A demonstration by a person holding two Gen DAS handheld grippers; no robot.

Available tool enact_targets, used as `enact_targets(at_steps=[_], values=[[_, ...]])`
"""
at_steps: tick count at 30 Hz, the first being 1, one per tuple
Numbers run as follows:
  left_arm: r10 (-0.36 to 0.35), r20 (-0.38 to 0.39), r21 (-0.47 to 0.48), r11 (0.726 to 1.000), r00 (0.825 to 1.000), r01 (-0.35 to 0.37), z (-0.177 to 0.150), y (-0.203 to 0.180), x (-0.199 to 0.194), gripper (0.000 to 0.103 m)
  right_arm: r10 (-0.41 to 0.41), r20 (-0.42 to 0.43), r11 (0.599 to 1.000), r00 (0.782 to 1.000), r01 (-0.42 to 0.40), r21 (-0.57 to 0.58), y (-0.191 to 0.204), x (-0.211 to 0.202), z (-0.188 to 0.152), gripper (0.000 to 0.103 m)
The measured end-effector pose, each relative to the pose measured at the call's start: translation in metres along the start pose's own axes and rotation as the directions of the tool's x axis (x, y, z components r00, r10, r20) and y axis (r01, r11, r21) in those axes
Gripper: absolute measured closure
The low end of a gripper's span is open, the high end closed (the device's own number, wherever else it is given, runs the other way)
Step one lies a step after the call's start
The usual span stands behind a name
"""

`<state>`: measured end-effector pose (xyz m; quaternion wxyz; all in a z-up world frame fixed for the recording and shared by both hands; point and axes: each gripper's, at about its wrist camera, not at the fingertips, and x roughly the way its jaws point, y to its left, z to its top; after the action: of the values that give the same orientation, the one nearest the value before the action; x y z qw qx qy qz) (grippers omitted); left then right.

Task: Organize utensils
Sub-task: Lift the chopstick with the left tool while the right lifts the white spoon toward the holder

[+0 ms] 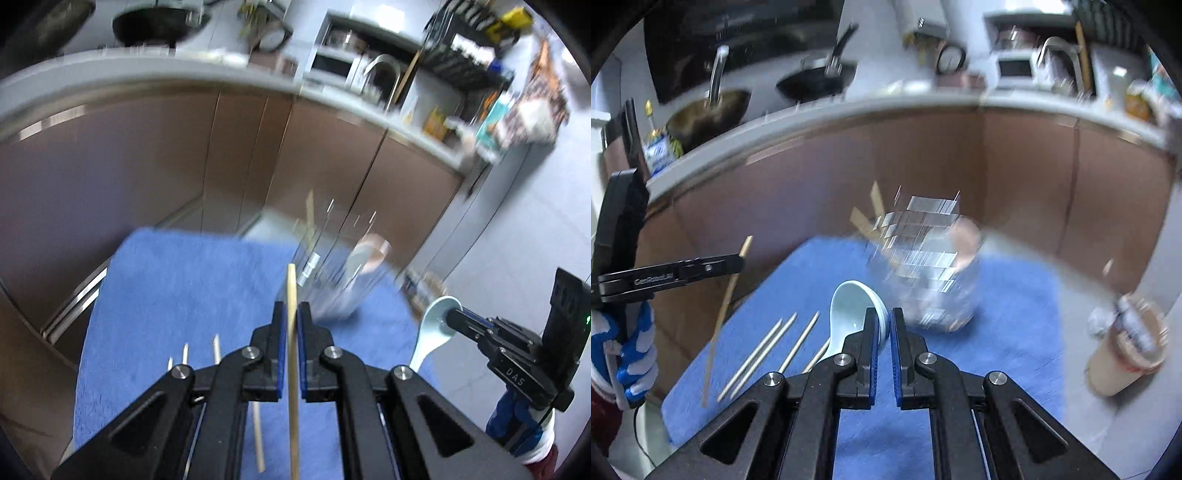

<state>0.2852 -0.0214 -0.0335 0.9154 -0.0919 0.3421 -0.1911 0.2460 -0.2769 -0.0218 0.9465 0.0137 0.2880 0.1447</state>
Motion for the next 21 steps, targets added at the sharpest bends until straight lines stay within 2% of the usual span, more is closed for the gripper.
enact_targets(at_steps=[5, 11, 16, 21], values=[[-0.037, 0.156, 0.002, 0.999, 0.987, 0.038, 0.039, -0.029, -0.025, 0.098, -0.153, 0.105, 0.986, 0.983, 0.159, -0.047, 0.005, -0.017, 0.033, 0.097], [-0.063, 0.306, 0.002, 0.998, 0.95, 0.065, 0.083, -0.053, -0.031, 0.098, -0.324, 0.204, 0.93, 0.924, 0.35, -0.11, 0.007, 0.0, 0.062, 0.097], [-0.038, 0.391, -0.009, 0.999, 0.919, 0.045, 0.108, -0.065, -0.009, 0.098, -0.4, 0.238, 0.885, 0.885, 0.441, -0.149, 0.001, 0.03, 0.069, 0.097], [-0.003, 0.423, -0.022, 1.0, 0.906, 0.013, 0.128, -0.072, 0.026, 0.098, -0.425, 0.244, 0.869, 0.872, 0.469, -0.159, -0.015, 0.059, 0.071, 0.097]])
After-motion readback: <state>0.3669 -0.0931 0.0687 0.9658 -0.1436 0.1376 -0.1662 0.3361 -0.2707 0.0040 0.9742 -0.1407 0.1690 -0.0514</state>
